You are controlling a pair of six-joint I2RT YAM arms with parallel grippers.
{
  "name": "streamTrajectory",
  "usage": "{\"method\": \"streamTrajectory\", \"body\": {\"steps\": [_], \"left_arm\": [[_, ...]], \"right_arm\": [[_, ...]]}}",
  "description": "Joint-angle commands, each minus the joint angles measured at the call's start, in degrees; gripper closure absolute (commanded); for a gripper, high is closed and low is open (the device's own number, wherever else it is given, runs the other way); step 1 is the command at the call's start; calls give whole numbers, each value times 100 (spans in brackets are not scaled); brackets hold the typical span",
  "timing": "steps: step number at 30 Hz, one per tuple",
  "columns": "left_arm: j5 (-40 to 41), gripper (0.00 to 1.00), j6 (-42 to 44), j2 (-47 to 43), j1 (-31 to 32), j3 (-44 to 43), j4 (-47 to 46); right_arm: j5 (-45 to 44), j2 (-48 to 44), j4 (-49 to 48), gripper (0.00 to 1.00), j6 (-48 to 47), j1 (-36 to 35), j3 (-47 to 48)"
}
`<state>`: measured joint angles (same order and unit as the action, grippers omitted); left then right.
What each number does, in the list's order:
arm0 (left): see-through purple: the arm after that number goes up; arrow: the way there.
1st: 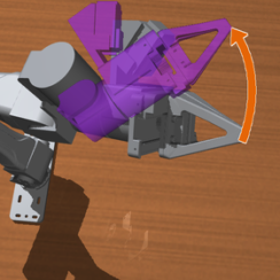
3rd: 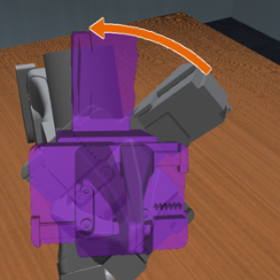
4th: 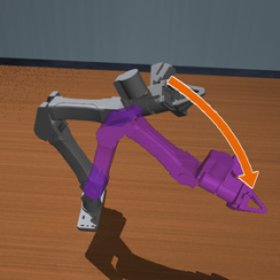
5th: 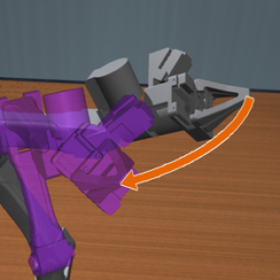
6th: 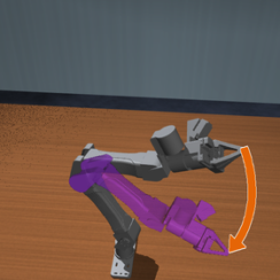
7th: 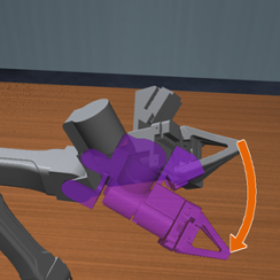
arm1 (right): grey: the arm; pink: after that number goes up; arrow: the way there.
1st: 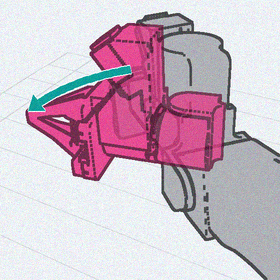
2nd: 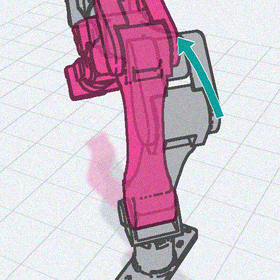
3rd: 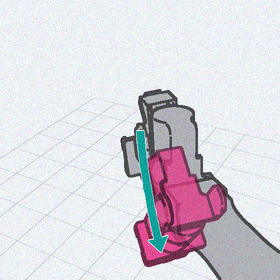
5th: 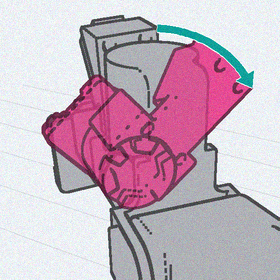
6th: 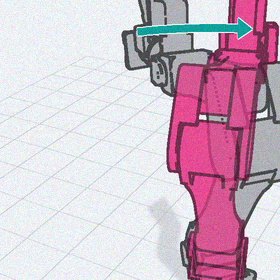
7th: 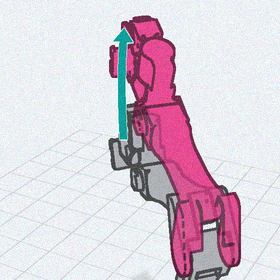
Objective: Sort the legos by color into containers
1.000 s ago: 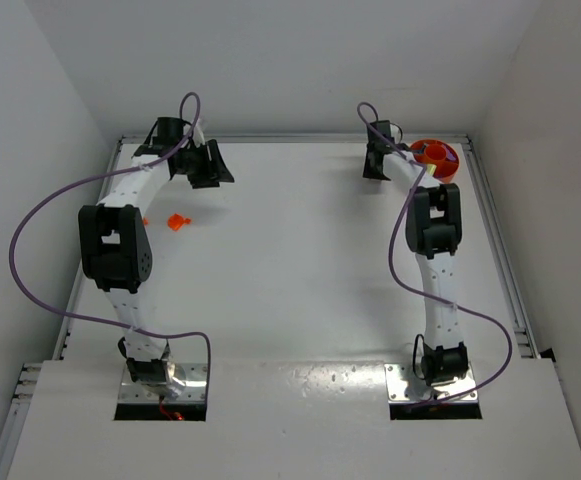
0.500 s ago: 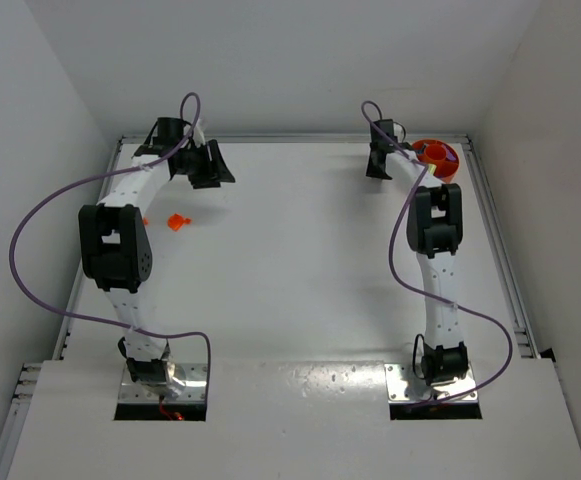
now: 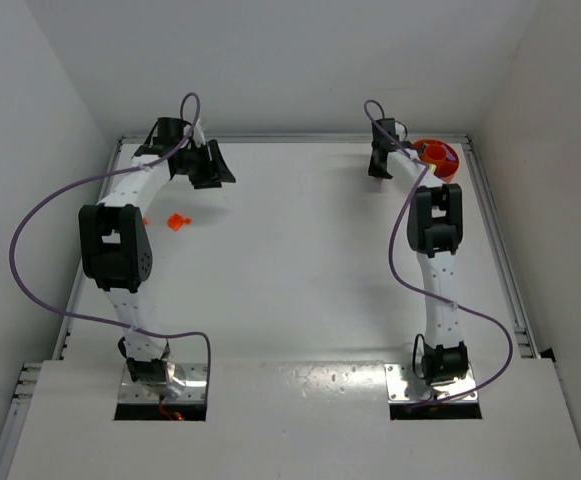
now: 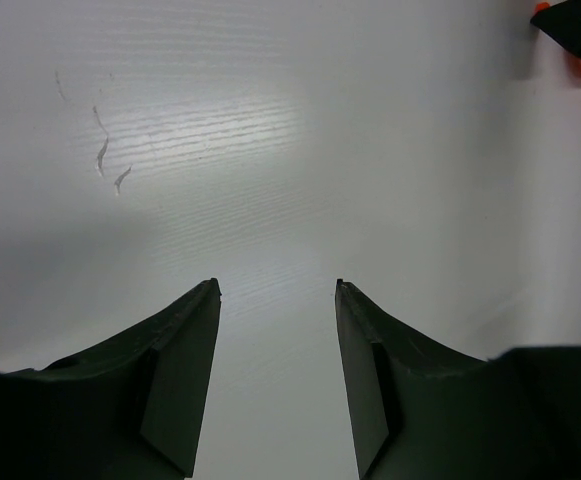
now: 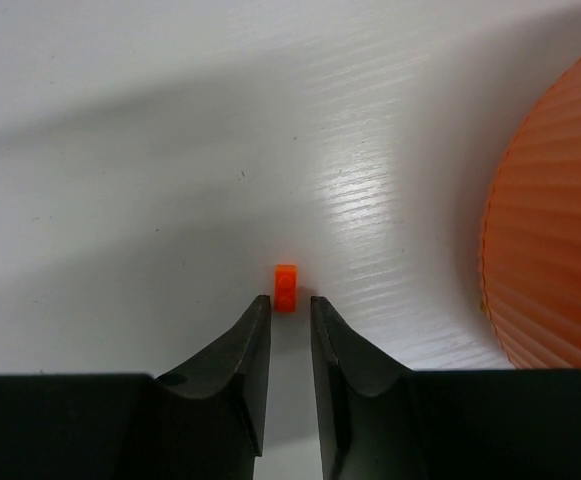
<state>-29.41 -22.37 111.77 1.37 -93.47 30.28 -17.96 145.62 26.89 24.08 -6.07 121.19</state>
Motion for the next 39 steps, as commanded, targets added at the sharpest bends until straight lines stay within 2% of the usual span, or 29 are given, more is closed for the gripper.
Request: {"method": "streamTrajectory", "body": {"steps": [1,10,15,19,23,27,32,34,39], "left_arm": [[-100,45,-74,47,-84,-48,-198],[-206,45,-127,100,-84,-101,-198],[-206,45,-74,100,-84,-101,-198],[-144,44,180,-67,-84,-101,-198],[-39,44,426,-400,57,-48,-409],[-231,42,707,-454,250,-119,-471],[-679,42,1111,-454,382,-347,-523],[-733,42,1400,-402,382,-609,-401],[-742,41,1682,-129,382,-1260,30]], "right_arm": [[-77,116,53,77,62,35,265],[29,168,53,100,62,88,265],[423,-192,-141,100,-148,88,-95],[1029,-841,-245,100,-473,-35,-506],[1653,-2000,-773,100,-939,-141,-1403],[1979,-3046,-441,100,-1430,-88,-1808],[1797,-3909,-334,100,-2090,52,-2388],[1569,-3980,-134,100,-2222,166,-2389],[1768,-4033,87,100,-2276,588,-2337]]}}
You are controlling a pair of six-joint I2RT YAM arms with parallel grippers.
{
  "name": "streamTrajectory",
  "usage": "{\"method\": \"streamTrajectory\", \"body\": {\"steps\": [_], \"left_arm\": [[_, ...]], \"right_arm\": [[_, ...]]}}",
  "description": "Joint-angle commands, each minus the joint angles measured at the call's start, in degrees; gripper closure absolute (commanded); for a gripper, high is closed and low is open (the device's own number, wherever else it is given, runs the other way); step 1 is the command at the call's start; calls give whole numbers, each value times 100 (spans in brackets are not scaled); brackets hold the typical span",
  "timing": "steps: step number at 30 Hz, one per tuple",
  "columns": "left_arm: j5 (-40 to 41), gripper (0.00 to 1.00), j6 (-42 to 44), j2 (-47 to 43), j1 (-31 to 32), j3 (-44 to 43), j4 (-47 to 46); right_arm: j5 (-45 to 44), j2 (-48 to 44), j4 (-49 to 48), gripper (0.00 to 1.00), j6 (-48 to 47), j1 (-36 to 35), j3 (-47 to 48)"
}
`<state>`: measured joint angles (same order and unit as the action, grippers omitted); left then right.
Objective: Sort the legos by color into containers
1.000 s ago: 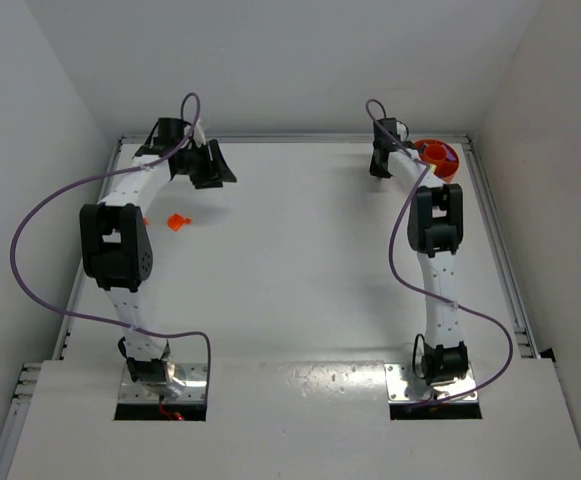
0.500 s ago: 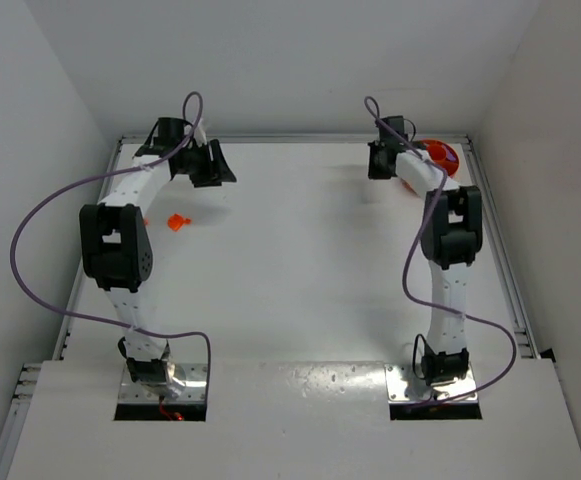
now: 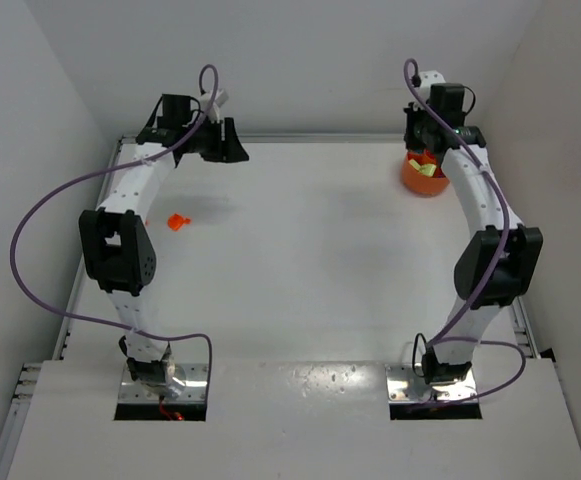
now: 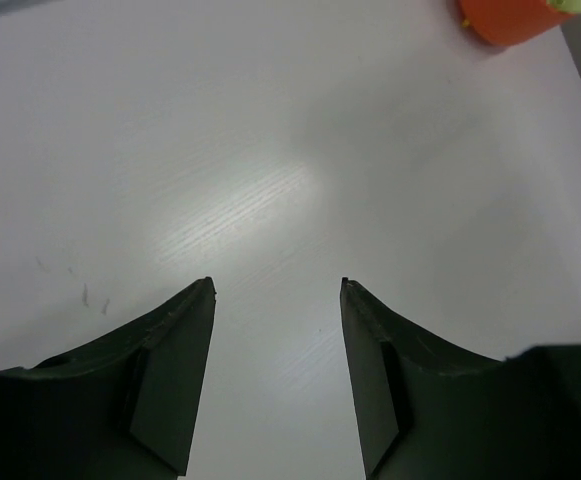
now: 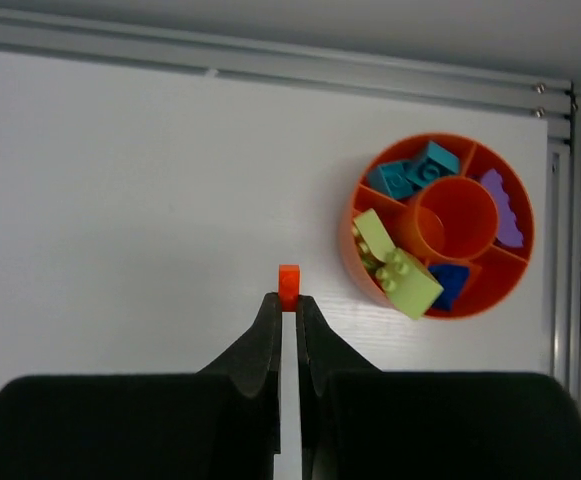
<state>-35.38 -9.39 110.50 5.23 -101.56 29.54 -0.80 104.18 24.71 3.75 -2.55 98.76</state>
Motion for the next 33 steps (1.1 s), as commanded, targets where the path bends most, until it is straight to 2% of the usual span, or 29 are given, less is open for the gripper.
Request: {"method": "streamTrajectory", "body": {"steps": [1,4,12,21,28,33], "left_arm": [[-93,41,385,59,-5,-644,174],[82,40,639,182,-5,-961,499],[1277,40,763,77,-5,-901,956],[1454,40,815,-46,-5,-540,1036],[1455,40,816,-99,-58,-479,1089],[1393,33,658,-37,-110,-479,1089]], "right_arm": [[114,189,454,100,-243,359,-7],[308,514,788,100,-295,588,563],[502,1253,1017,100,-586,1089,1372],[510,2193,1413,100,-586,1406,2479],[510,2396,1361,100,-586,1459,2596],[388,2642,1308,100,-533,1459,2710]]}}
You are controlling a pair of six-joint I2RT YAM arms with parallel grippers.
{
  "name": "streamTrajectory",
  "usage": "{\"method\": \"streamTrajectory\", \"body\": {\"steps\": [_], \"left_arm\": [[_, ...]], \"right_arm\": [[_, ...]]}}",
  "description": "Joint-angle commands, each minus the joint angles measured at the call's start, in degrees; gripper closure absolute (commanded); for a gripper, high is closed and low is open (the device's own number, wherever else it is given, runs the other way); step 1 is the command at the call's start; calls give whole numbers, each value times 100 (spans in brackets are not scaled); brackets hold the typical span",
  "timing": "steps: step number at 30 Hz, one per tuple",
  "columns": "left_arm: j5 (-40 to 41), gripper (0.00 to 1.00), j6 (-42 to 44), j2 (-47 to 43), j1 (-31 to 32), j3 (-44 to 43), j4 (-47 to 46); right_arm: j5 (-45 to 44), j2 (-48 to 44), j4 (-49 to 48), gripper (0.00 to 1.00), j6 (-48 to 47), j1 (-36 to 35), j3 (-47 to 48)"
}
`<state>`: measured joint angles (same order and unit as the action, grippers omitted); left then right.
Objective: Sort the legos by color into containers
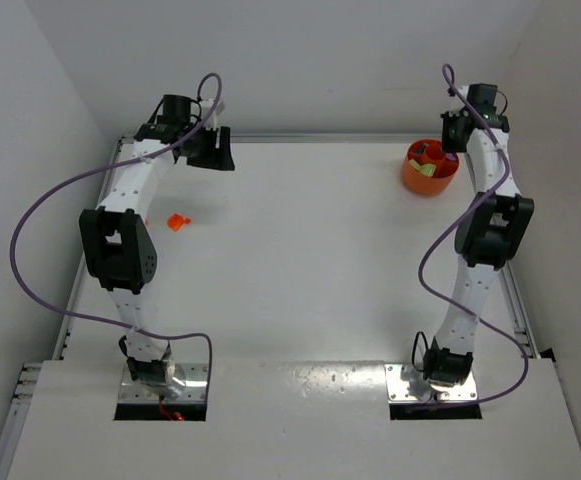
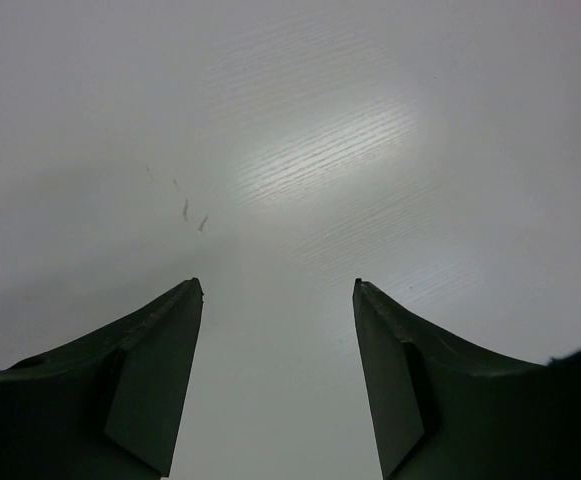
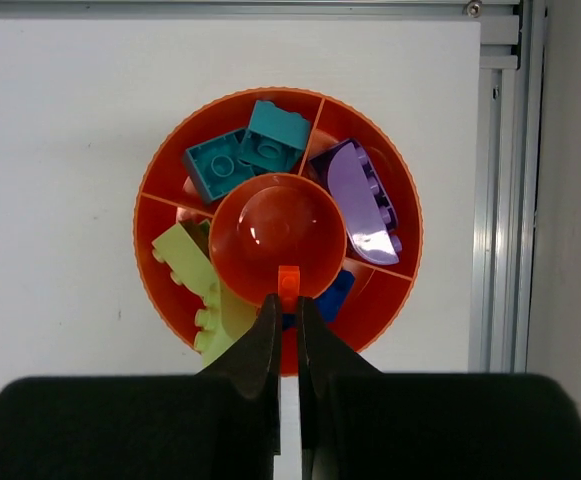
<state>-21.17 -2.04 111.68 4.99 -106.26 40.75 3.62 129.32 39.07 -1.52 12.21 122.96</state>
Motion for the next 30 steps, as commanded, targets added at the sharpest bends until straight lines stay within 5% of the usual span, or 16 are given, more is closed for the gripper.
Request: {"method": "streamTrajectory", "body": {"steps": [1,7,19,30], "left_arm": [[-80,32,-77,-155,-86,-9,-32],[-80,30,-77,-155,-139,96,-32],[-80,30,-130,-155,-192,254,-32],[-133,30,-130,-155,-192,255,-32]], "right_arm": [[-54,129,-128,100,-6,-17,343],[-54,295,-180,100,-6,-17,448],[-107,472,-286,71,99,-17,686],[16,357,-286,69,99,-69,686]]}}
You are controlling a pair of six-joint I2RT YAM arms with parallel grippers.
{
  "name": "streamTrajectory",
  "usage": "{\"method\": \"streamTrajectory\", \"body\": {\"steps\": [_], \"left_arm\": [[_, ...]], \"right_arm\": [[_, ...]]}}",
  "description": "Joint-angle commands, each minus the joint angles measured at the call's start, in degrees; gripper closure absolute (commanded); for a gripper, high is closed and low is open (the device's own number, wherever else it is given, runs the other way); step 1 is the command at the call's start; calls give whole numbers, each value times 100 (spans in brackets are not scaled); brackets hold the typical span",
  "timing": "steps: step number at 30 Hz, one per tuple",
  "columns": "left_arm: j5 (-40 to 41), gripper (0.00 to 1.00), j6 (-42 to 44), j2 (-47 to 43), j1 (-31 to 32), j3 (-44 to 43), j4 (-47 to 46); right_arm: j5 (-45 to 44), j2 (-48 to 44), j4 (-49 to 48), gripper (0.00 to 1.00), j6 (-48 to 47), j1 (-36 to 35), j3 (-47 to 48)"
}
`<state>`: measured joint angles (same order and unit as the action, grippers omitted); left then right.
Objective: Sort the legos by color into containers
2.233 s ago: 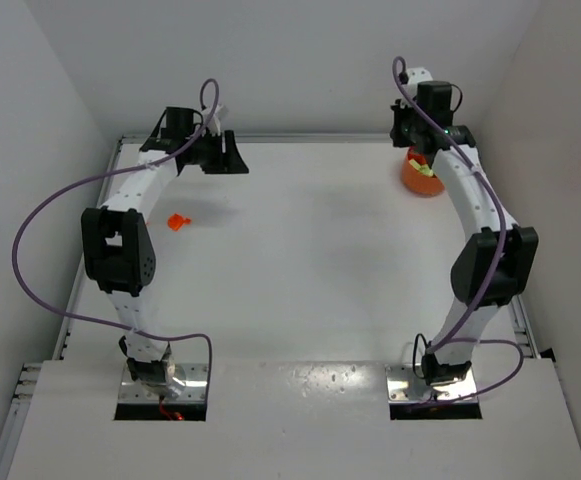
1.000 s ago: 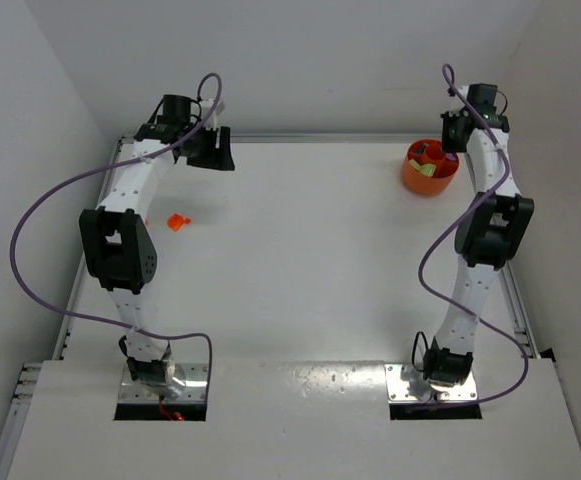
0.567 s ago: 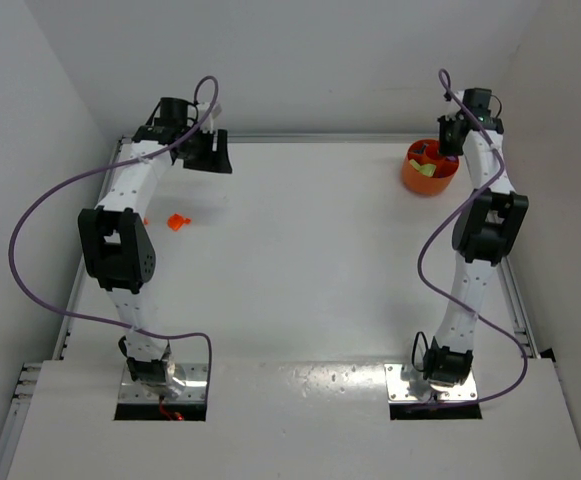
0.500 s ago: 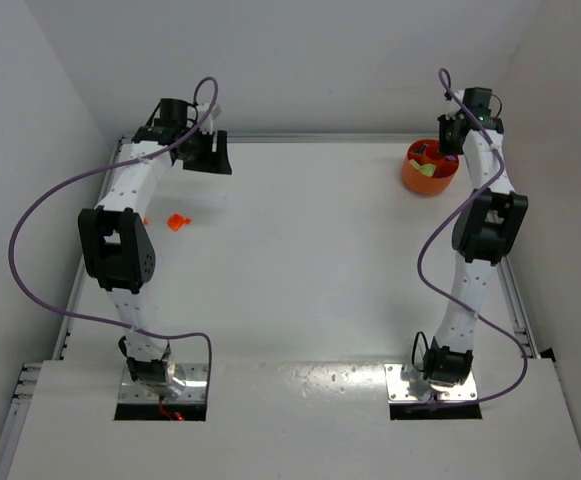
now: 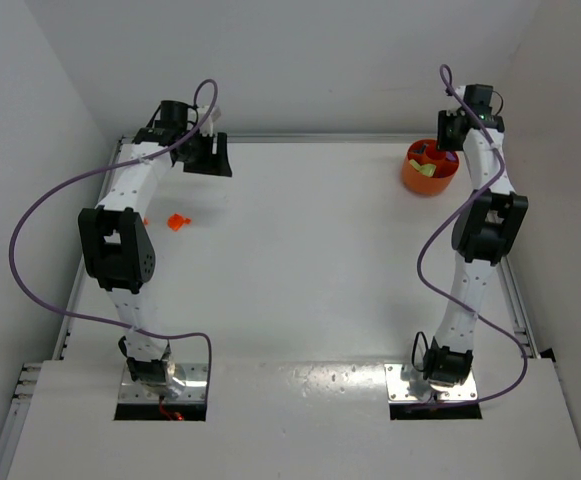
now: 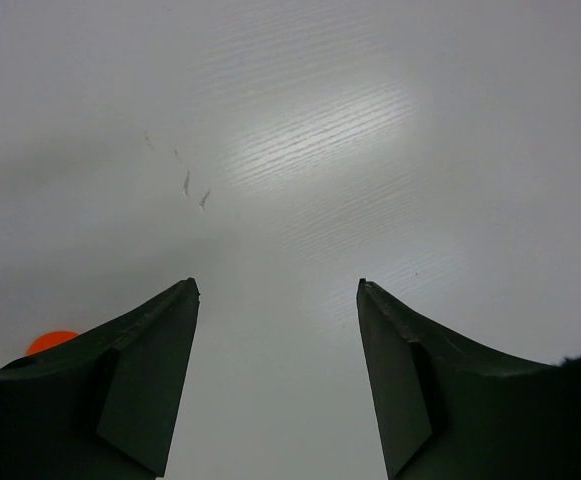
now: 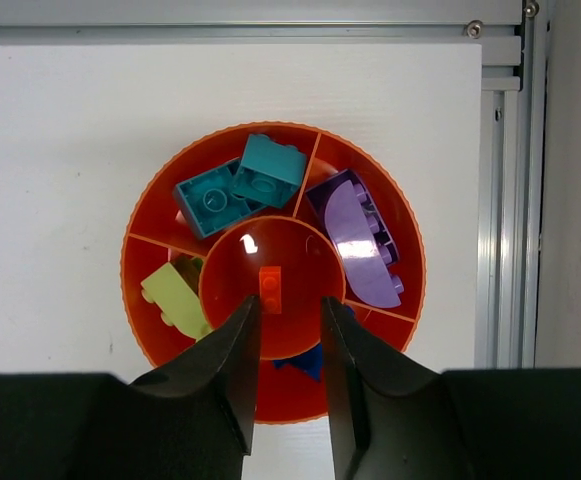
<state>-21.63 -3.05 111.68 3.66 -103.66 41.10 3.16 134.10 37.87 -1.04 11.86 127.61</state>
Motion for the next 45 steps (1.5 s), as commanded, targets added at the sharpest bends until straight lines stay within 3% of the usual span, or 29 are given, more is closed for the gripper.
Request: {"method": "streamTrajectory", "body": {"steps": [1,8,10,13,14,15,16,20,23,26,27,28,35,39,43,45], "left_arm": [[-87,30,-29,-155,-58,-5,-67],[-87,30,-82,-269,-58,170,-67],[-87,29,-82,-269,-58,170,-67],[-87,29,-82,-269,-58,170,-67],[-87,29,-82,-269,-58,170,-67],[-87,29,-82,-269,-58,170,-67],[-87,29,-82,-269,-58,170,-67],[-139,29,-82,-269,-58,118,-67],[-140,29,-82,-217,-58,118,-67],[-140,29,-82,-217,-58,118,-67],[-192,29,-82,-164,-58,65,-67],[-193,29,-82,-164,-58,65,-67],[-141,29,-82,-295,-198,65,-67],[-140,26,207,-348,-541,65,229],[209,26,1138,-269,-884,-49,1038],[500,26,1454,-383,-1147,423,1040]], "right_arm": [[62,-121,-166,70,51,-34,220],[9,-121,-166,85,51,-34,168],[9,-121,-166,85,51,-87,168],[9,-121,-166,74,51,-87,168],[9,-121,-166,90,51,-87,168],[9,-121,-166,98,51,-87,168],[9,-121,-166,100,51,-87,115],[9,-173,-166,77,51,-87,62],[9,-174,-166,89,51,-87,9],[-52,-174,-166,78,51,-87,-43],[-52,-174,-166,86,51,-87,-43],[17,-174,-166,87,51,-87,-43],[228,-436,-113,71,51,-87,-53],[816,-875,54,42,51,-87,1],[1397,-1333,186,31,-19,-139,-95],[1730,-1676,247,31,-81,-140,-236]]}}
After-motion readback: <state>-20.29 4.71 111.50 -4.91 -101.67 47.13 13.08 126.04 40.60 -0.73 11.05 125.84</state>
